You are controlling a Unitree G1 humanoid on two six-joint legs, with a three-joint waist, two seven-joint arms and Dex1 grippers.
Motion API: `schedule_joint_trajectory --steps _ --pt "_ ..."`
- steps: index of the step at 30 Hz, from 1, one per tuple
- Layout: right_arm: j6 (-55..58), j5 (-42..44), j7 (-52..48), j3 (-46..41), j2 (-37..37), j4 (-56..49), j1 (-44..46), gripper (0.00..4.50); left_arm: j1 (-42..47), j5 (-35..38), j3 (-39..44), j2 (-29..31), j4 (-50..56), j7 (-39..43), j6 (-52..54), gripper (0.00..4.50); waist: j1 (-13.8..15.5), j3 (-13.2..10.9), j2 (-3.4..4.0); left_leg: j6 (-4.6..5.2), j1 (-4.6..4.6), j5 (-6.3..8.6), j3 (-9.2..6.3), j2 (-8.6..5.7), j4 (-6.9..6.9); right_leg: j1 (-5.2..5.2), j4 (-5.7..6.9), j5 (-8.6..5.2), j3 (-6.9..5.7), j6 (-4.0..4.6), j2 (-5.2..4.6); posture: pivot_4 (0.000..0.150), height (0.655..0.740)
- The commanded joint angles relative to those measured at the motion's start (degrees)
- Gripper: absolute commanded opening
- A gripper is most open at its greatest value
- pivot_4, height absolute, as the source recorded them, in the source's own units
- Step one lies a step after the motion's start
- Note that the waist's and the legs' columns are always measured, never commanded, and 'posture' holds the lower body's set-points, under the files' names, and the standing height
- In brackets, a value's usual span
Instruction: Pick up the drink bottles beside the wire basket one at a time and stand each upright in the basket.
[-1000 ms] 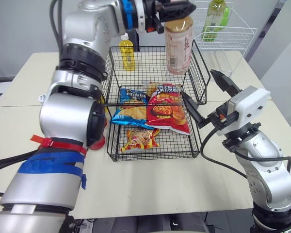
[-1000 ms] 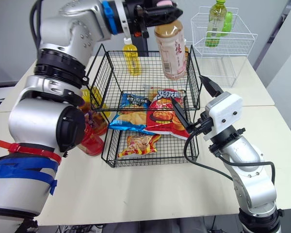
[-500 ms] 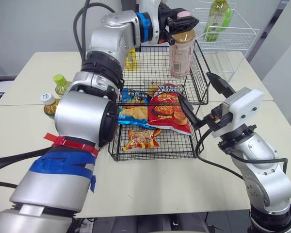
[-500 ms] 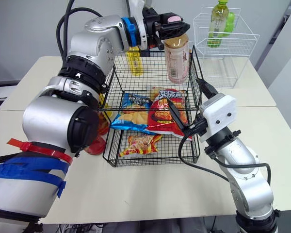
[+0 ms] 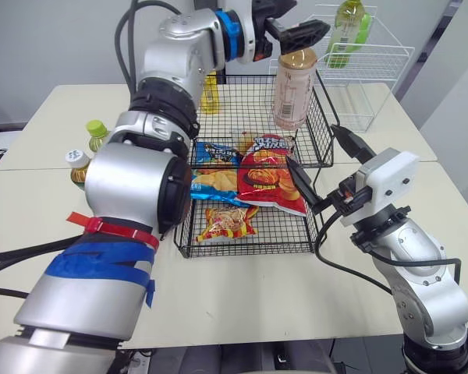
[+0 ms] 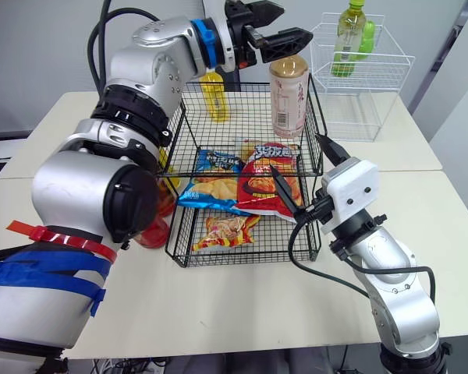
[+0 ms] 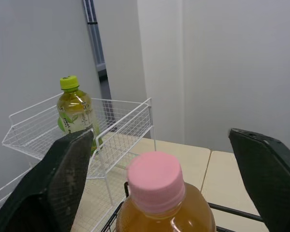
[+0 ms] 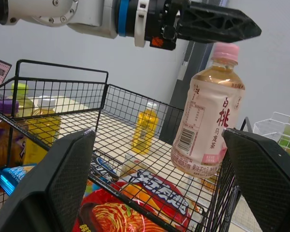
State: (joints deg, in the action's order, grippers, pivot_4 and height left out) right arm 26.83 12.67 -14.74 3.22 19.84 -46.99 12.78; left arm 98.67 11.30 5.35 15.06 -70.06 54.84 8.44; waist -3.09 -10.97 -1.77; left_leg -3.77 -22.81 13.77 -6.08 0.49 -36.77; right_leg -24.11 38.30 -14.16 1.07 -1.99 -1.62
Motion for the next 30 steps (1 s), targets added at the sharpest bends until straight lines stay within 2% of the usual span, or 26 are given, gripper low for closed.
schedule_joint_trajectory --steps 1,6,9,16,20,23,27,30 --pt "-1.5 0.6 -0.2 -1.2 -0.4 -2.5 0.2 4.50 0.6 2.1 2.5 2.8 4.1 2.8 1.7 4.47 0.0 0.0 0.00 0.00 0.01 0.00 0.00 0.00 -0.03 0.00 0.05 0.00 0.01 -0.01 0.00 0.150 0.7400" --pt "-0.3 4.0 -1.8 -2.3 -0.6 -1.4 1.5 4.50 -4.5 4.8 4.1 8.5 13.7 8.3 7.7 4.47 -0.2 0.0 0.00 0.00 0.12 0.00 0.01 0.01 -0.14 -0.01 0.37 -0.15 0.06 -0.19 0.00 0.150 0.7400" --pt "0.2 7.5 -4.8 -2.9 0.4 0.4 3.6 4.50 -9.9 6.4 5.4 13.0 22.6 7.5 11.8 4.47 -0.4 0.0 0.01 0.00 0.26 -0.01 0.04 0.02 -0.18 -0.01 0.60 -0.17 0.13 -0.15 0.02 0.150 0.7400" --pt "1.8 19.1 -18.1 -3.7 5.6 6.8 8.3 4.50 -32.2 15.7 13.7 25.3 55.7 2.7 30.7 4.47 -0.6 0.0 0.03 0.00 0.43 -0.01 0.04 0.25 -0.18 0.04 0.69 -0.03 0.21 0.14 0.23 0.150 0.7400" --pt "2.5 23.3 -25.2 -0.6 7.7 8.7 10.2 4.50 -46.9 21.0 24.5 32.8 69.4 -1.6 40.7 4.47 -0.4 0.0 0.03 -0.01 0.40 -0.01 0.00 0.25 -0.19 0.04 0.66 -0.03 0.19 0.14 0.24 0.150 0.7400" --pt "1.3 23.3 -28.7 1.1 8.1 11.0 11.5 4.50 -57.4 25.1 34.3 35.4 76.6 -4.5 48.1 4.47 -0.4 0.0 0.03 0.00 0.47 -0.01 0.03 0.26 -0.18 0.07 0.68 -0.05 0.22 0.13 0.24 0.150 0.7400" --pt "0.0 24.1 -31.7 1.7 7.5 13.5 12.0 4.50 -72.9 30.0 48.8 34.2 86.0 -7.3 54.6 4.47 0.0 0.0 0.01 -0.01 0.75 -0.01 0.02 0.29 -0.17 0.30 0.66 -0.22 0.19 -0.03 0.24 0.150 0.7400" --pt "-1.3 23.9 -34.2 2.1 7.2 15.9 12.7 4.50 -87.8 32.5 60.1 30.4 93.2 -7.4 57.2 4.47 0.3 0.0 0.00 -0.02 0.97 0.01 -0.02 0.31 -0.15 0.59 0.53 -0.28 0.11 0.02 0.23 0.150 0.7400"
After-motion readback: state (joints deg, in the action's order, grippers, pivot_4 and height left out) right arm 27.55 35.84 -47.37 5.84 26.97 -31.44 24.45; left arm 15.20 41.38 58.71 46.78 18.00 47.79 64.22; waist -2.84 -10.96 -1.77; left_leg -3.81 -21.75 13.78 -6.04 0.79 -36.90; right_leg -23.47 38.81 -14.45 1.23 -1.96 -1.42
